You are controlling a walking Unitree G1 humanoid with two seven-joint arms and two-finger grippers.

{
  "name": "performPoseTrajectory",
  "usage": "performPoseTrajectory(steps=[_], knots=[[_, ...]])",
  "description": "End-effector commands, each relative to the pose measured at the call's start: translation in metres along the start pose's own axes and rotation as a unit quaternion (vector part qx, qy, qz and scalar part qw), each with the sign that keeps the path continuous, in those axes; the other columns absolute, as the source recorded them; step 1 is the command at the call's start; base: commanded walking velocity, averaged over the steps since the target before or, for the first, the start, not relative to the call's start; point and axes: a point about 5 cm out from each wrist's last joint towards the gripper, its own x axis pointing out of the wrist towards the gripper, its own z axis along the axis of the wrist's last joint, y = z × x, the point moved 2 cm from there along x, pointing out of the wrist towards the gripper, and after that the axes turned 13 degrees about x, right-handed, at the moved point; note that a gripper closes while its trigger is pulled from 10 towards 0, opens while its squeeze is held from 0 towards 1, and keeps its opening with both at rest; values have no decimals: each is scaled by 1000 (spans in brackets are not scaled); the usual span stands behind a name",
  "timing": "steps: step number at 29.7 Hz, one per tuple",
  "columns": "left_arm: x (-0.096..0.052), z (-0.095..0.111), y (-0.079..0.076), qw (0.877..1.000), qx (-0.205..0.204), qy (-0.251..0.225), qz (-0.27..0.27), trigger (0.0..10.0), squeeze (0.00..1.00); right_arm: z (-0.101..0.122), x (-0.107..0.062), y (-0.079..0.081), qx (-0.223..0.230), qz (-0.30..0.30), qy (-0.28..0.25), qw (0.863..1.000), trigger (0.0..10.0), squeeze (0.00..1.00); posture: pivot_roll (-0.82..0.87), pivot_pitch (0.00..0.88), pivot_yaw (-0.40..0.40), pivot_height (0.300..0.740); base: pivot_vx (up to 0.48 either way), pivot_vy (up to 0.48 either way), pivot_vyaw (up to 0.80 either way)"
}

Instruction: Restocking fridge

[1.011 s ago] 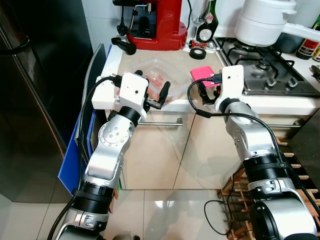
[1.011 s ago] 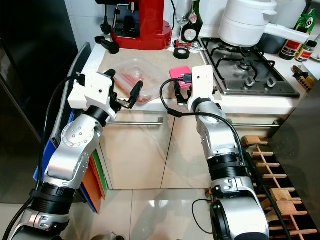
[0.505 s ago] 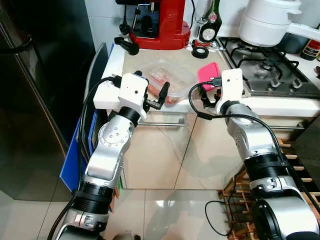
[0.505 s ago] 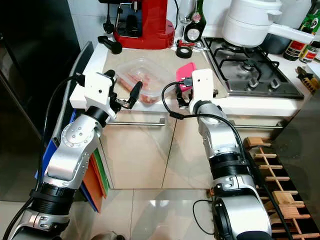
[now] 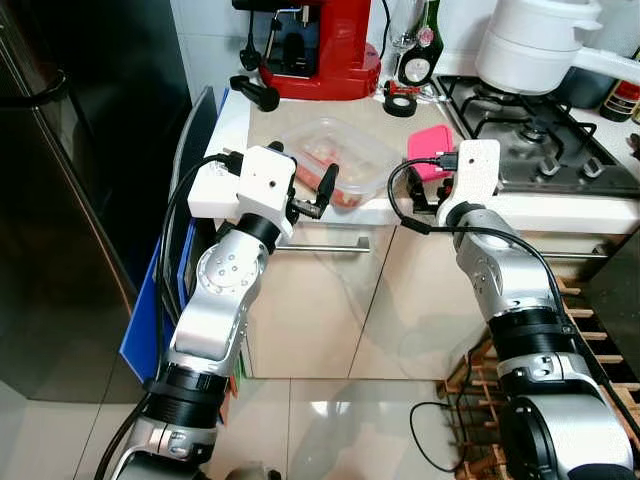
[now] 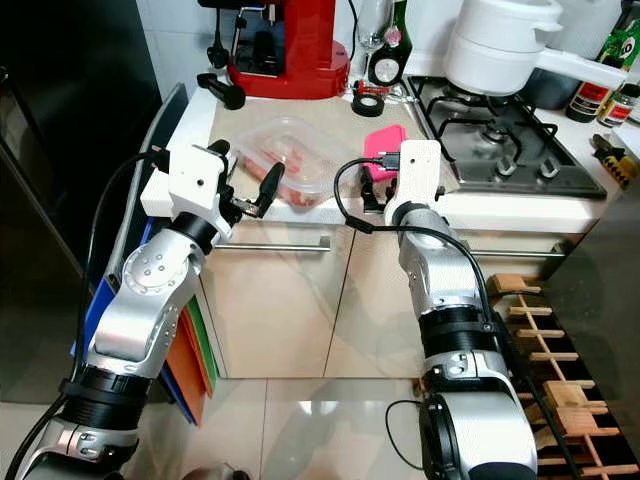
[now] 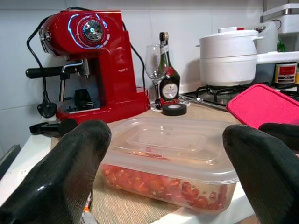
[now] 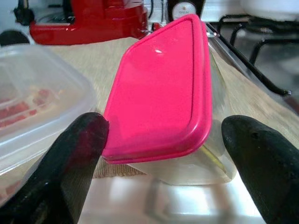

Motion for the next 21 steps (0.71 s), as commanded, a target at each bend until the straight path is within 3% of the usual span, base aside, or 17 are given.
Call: performPoseTrajectory(steps=[1, 7, 13, 16, 21], knots=[[2, 7, 0, 1000, 8, -12, -1, 10000, 0, -33, -3, -11, 33, -27, 72, 996, 10000, 0, 62, 0, -38, 740, 0, 0, 0], [2, 9, 1, 1000, 9, -15, -1, 10000, 0, -38, -3, -12, 82, -30, 86, 992, 10000, 0, 63, 0, -39, 740, 0, 0, 0], [2, 9, 2, 1000, 10, -16, 1, 10000, 0, -29, -2, -12, 124, -30, 72, 989, 10000, 0, 63, 0, -42, 740, 0, 0, 0], [2, 9, 2, 1000, 9, -15, 4, 10000, 0, -23, 0, -10, 173, -27, 66, 982, 10000, 0, 63, 0, -43, 740, 0, 0, 0], [2, 9, 2, 1000, 8, -15, 4, 10000, 0, -21, 0, -10, 162, -27, 61, 985, 10000, 0, 64, 0, -43, 740, 0, 0, 0]])
